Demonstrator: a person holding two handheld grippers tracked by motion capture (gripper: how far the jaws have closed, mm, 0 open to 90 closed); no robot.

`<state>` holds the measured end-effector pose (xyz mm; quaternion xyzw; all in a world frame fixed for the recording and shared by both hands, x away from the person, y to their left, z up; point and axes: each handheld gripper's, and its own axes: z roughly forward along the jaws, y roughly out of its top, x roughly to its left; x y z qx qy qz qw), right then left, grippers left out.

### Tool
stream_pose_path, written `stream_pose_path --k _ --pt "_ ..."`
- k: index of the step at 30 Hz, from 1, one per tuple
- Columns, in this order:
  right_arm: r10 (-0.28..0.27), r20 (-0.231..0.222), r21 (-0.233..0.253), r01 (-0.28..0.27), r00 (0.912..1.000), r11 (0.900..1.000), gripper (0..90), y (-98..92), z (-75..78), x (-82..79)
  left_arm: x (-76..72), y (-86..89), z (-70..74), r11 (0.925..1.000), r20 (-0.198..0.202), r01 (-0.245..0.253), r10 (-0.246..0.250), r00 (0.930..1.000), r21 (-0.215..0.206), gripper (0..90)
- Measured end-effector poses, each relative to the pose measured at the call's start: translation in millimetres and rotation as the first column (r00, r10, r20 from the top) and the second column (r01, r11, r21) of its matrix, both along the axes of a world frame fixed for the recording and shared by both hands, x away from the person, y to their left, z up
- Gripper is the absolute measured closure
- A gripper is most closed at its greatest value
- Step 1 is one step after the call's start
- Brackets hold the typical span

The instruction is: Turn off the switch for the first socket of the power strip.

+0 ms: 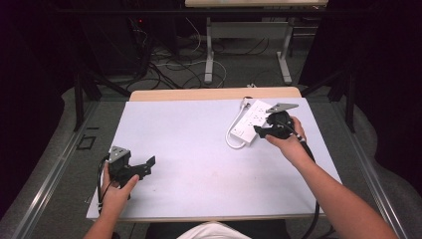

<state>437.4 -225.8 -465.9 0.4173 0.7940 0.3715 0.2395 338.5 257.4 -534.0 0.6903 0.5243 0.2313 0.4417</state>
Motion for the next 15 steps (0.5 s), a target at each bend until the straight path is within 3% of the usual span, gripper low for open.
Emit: stream_pose_path --k 15 --pt "-0.012 -0.052 -0.011 0.011 0.9986 1.000 46.7 8.8 6.6 21.2 0.0 0.2 -0.1 1.0000 -0.001 -0.001 0.001 1.0000 -0.003 0.4"
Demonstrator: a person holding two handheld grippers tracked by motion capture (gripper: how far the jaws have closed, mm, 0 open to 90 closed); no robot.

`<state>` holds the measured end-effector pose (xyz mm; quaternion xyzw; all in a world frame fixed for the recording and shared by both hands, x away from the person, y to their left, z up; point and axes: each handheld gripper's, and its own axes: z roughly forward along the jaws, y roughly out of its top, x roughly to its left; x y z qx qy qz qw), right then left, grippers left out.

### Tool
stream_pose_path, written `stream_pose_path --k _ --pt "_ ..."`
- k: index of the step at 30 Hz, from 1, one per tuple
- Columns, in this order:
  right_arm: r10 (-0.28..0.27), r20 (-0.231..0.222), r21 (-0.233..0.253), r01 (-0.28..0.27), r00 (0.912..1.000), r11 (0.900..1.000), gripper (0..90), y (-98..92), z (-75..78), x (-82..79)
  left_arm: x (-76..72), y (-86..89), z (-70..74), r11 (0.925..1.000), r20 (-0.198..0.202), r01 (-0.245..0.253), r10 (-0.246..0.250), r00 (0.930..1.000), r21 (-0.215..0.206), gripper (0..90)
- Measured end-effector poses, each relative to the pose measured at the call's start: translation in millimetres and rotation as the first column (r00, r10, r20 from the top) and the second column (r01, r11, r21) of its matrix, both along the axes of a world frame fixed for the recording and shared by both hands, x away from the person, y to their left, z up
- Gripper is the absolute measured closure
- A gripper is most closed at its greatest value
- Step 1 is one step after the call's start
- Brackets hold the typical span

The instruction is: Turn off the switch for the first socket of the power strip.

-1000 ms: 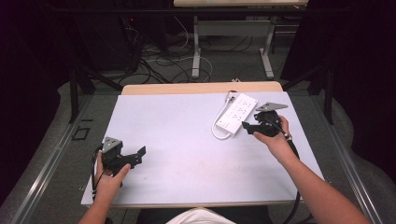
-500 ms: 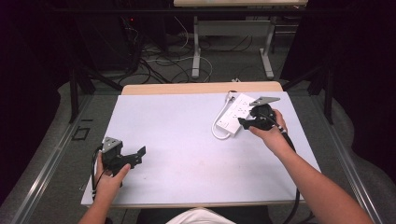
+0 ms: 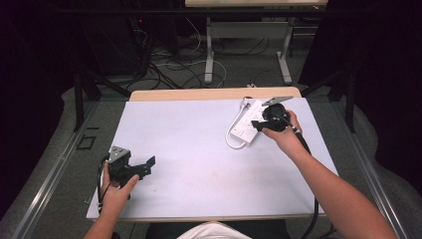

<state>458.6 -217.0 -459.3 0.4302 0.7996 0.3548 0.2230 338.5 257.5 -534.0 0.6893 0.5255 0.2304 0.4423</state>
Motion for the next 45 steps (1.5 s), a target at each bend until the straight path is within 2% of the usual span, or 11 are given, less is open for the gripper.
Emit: stream_pose_path --k 13,21,34,45 --pt "-0.009 -0.031 -0.009 0.009 0.9995 1.000 54.9 4.2 0.4 17.4 -0.2 0.4 0.1 1.0000 0.001 0.000 0.000 1.0000 -0.001 0.4" --pt "-0.014 -0.036 -0.032 0.013 0.9992 0.999 59.6 9.1 2.9 28.7 -0.1 0.4 0.0 1.0000 0.000 0.001 -0.001 1.0000 0.001 0.4" --pt "-0.031 -0.057 -0.032 0.029 0.9979 0.999 61.7 15.3 3.1 45.1 0.3 1.9 -0.2 1.0000 -0.002 0.002 -0.002 1.0000 0.000 0.4" --pt "-0.094 -0.091 -0.010 0.094 0.9914 0.996 62.0 15.4 -3.0 58.7 0.5 1.9 -0.5 1.0000 -0.005 0.005 -0.005 1.0000 0.001 0.4"
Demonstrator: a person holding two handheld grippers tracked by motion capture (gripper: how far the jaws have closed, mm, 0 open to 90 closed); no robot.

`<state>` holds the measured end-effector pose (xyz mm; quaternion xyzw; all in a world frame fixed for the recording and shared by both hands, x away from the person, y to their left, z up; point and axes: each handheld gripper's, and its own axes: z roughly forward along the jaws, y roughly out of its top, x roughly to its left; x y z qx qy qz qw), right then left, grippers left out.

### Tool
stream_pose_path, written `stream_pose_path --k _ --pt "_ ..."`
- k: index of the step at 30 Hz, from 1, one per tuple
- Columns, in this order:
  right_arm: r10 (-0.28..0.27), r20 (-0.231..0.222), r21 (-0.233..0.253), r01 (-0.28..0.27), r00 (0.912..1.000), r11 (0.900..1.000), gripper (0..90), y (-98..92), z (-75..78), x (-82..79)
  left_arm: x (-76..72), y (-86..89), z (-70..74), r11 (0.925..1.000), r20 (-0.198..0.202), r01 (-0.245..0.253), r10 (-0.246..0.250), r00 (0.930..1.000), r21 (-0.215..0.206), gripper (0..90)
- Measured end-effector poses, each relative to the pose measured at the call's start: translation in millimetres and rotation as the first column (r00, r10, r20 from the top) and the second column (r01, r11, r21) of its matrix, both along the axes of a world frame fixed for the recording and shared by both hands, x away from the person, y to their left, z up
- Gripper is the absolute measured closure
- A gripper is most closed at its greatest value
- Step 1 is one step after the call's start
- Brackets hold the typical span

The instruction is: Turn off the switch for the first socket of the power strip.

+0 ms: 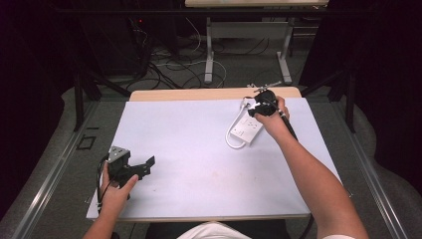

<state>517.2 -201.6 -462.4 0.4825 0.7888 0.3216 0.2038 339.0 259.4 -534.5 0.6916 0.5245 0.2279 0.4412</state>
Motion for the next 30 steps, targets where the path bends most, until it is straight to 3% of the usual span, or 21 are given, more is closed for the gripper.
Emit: stream_pose_path --k 10,18,30 --pt "-0.069 0.008 0.049 0.069 0.9976 0.996 63.3 0.1 -7.5 9.4 0.2 -0.5 -0.5 1.0000 0.000 0.002 -0.002 1.0000 -0.004 0.4" --pt "-0.071 -0.023 0.034 0.072 0.9972 0.997 68.8 1.0 -16.8 15.8 0.5 -0.5 -0.8 1.0000 -0.002 0.003 -0.003 1.0000 -0.004 0.4" --pt "-0.072 -0.029 0.018 0.072 0.9970 0.997 73.0 4.0 -22.9 21.4 0.7 -0.3 -1.0 1.0000 -0.005 0.003 -0.003 1.0000 -0.005 0.5"
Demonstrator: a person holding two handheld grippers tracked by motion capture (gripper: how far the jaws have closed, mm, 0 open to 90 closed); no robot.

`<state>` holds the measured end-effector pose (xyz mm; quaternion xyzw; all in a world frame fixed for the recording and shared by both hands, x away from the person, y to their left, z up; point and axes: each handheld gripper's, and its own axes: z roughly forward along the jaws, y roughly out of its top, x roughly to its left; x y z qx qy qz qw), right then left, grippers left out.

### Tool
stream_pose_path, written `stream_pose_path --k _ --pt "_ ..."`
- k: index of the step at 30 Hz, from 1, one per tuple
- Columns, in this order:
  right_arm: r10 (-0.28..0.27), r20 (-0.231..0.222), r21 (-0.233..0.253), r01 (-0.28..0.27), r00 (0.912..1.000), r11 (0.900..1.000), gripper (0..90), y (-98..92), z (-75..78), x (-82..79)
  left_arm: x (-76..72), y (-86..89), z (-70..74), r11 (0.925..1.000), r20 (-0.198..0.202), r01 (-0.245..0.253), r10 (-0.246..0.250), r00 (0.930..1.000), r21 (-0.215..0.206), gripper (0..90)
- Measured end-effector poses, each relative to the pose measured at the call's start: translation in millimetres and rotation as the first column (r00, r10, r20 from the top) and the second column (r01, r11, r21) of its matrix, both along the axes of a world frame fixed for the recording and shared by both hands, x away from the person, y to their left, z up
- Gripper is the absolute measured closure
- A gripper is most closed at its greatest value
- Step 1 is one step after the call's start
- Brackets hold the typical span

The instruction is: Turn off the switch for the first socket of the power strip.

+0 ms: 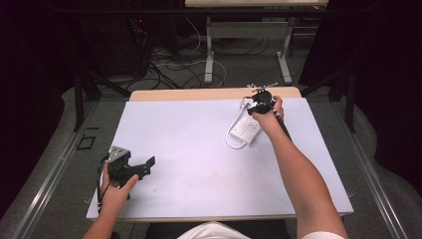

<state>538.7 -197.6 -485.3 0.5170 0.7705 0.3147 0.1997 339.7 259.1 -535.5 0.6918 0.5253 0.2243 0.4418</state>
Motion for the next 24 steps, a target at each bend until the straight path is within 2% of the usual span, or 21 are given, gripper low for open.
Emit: stream_pose_path --k 10,19,24 --pt "-0.022 -0.011 -0.006 0.022 0.9997 1.000 75.2 -1.4 -8.3 5.9 0.3 -0.1 -0.4 1.0000 -0.001 0.000 0.000 1.0000 -0.001 0.5" --pt "-0.009 -0.030 0.002 0.009 0.9995 1.000 83.0 5.1 -16.7 9.8 0.6 0.2 -0.7 1.0000 -0.004 0.000 0.000 1.0000 -0.004 0.5" --pt "0.002 -0.039 -0.025 -0.003 0.9992 1.000 86.3 6.8 -22.1 12.0 0.5 0.5 -0.6 1.0000 -0.004 -0.001 0.000 1.0000 -0.006 0.5"
